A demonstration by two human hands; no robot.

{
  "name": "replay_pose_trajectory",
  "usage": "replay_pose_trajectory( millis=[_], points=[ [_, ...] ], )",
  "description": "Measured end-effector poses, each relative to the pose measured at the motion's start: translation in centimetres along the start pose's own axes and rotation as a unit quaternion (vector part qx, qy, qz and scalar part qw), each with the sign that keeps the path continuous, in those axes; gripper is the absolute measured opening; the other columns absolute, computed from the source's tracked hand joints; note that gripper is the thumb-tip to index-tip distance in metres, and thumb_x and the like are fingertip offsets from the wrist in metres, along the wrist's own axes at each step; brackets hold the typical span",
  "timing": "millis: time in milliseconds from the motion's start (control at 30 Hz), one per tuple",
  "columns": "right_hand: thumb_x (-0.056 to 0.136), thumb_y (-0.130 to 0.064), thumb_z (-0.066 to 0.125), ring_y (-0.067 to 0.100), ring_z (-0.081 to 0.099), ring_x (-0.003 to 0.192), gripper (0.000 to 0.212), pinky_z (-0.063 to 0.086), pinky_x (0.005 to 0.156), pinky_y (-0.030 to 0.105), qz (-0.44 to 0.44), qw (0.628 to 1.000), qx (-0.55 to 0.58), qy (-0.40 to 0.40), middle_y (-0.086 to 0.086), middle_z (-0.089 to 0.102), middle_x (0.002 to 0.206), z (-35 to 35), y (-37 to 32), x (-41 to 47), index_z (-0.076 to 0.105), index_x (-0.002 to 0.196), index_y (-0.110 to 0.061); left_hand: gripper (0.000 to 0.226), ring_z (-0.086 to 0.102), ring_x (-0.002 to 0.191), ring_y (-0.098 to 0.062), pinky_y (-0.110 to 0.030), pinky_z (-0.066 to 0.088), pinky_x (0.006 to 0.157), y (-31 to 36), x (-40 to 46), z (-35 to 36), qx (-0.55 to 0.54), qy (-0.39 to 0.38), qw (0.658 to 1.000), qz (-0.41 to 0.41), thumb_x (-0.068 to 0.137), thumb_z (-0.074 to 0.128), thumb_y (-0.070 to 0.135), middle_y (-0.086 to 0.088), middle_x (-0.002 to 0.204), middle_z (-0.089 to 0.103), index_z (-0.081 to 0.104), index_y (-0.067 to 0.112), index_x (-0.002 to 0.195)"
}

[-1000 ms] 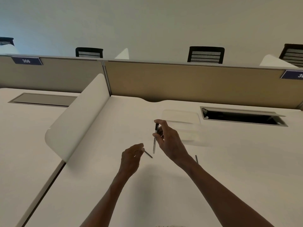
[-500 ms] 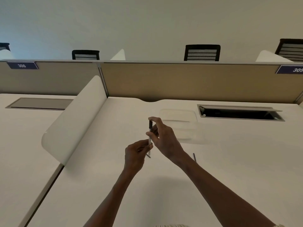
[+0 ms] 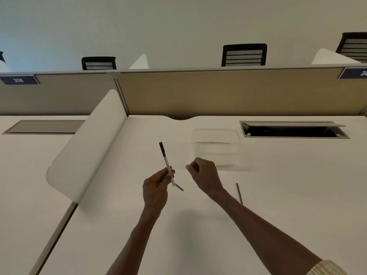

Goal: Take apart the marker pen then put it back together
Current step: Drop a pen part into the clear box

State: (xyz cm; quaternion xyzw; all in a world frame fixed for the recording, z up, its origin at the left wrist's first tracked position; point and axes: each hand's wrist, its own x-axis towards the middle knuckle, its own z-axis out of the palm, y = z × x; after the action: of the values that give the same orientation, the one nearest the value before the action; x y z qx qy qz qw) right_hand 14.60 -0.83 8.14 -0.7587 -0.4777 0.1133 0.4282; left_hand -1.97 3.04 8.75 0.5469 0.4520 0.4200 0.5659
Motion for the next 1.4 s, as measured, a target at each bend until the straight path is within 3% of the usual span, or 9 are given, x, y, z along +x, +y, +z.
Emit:
replay_pose_trajectory(
  millis=[100,200,267,400,700,967,1133,1233,1400],
  points=[
    [0.083,-0.028,0.066,0.017,0.060,0.065,0.021,0.049,0.062,0.032,0.021,0.995,-0.055,-0.086,-0.002,0.066,0.066,2.1,1.1,-0.2,0.064,0.068,-0.013,0.017,0.073,0.097,-0.011,-0.040,0.055,0.097,0.0,0.5,-0.5,-0.003,0.013,1.000,-0.004,0.086,0.075,0.017,0.011,0.097,0.079,0.079,0.017,0.102],
    [0.084,-0.021,0.061,0.023,0.065,0.080,0.017,0.049,0.070,0.031,0.022,0.983,-0.094,-0.157,0.007,0.070,0.082,4.3,1.8,-0.3,0.073,0.078,-0.011,0.018,0.073,0.100,-0.013,-0.039,0.054,0.098,0.0,1.0,-0.9,-0.013,0.022,1.000,-0.008,0.087,0.072,0.012,0.008,0.099,0.079,0.079,0.027,0.096],
    [0.085,-0.023,0.062,0.024,0.064,0.087,0.017,0.047,0.073,0.029,0.034,0.978,-0.107,-0.178,0.008,0.068,0.091,5.5,2.2,-0.5,0.074,0.086,-0.011,0.023,0.072,0.102,-0.013,-0.039,0.053,0.098,0.0,1.4,-1.0,-0.013,0.031,0.999,-0.008,0.088,0.071,0.012,0.005,0.100,0.079,0.078,0.033,0.092],
    [0.086,-0.031,0.063,0.025,0.059,0.094,0.023,0.047,0.079,0.032,0.042,0.969,-0.151,-0.192,0.008,0.062,0.099,7.3,2.7,-0.6,0.068,0.092,-0.009,0.019,0.072,0.102,-0.011,-0.039,0.053,0.098,-0.1,2.3,-1.2,-0.015,0.041,0.999,-0.010,0.088,0.071,0.011,0.006,0.101,0.079,0.078,0.025,0.097],
    [0.088,-0.016,0.050,0.029,0.060,0.090,0.016,0.046,0.073,0.036,0.031,0.960,-0.209,-0.183,0.009,0.064,0.095,8.2,2.3,-0.2,0.064,0.086,-0.007,0.024,0.072,0.102,-0.015,-0.033,0.052,0.092,-0.9,3.2,-1.1,-0.031,0.046,0.998,-0.020,0.088,0.071,0.009,0.006,0.098,0.079,0.079,0.032,0.092],
    [0.084,-0.024,0.059,0.023,0.064,0.077,0.019,0.050,0.064,0.031,0.066,0.976,-0.150,-0.141,0.005,0.070,0.082,6.4,1.7,0.1,0.069,0.077,-0.010,0.018,0.072,0.103,-0.013,-0.041,0.051,0.102,-0.8,3.1,-0.6,-0.026,0.042,0.999,-0.018,0.088,0.071,0.009,0.007,0.100,0.079,0.077,0.012,0.105],
    [0.082,-0.027,0.062,0.018,0.061,0.064,0.021,0.038,0.055,0.025,0.054,0.988,-0.121,-0.077,0.001,0.069,0.070,3.0,0.4,1.1,0.066,0.066,-0.014,0.017,0.072,0.101,-0.012,-0.041,0.052,0.100,-0.1,2.9,0.3,-0.044,0.034,0.998,-0.010,0.088,0.072,0.010,0.006,0.100,0.079,0.078,0.014,0.103],
    [0.085,-0.028,0.062,0.022,0.065,0.072,0.022,0.052,0.063,0.033,0.041,0.991,-0.122,-0.041,0.004,0.071,0.077,0.2,-0.4,2.7,0.071,0.074,-0.012,0.017,0.073,0.100,-0.015,-0.041,0.054,0.098,0.3,2.7,1.0,-0.060,0.031,0.998,-0.008,0.088,0.071,0.007,0.004,0.100,0.079,0.077,0.010,0.104],
    [0.089,-0.027,0.060,0.028,0.064,0.085,0.020,0.050,0.070,0.034,-0.001,0.980,-0.196,0.022,0.010,0.068,0.088,-4.9,-0.1,6.9,0.073,0.086,-0.012,0.016,0.073,0.097,-0.017,-0.038,0.055,0.095,0.5,2.4,2.0,-0.073,0.024,0.997,-0.010,0.087,0.073,0.009,0.002,0.100,0.079,0.078,0.011,0.102]
  ],
)
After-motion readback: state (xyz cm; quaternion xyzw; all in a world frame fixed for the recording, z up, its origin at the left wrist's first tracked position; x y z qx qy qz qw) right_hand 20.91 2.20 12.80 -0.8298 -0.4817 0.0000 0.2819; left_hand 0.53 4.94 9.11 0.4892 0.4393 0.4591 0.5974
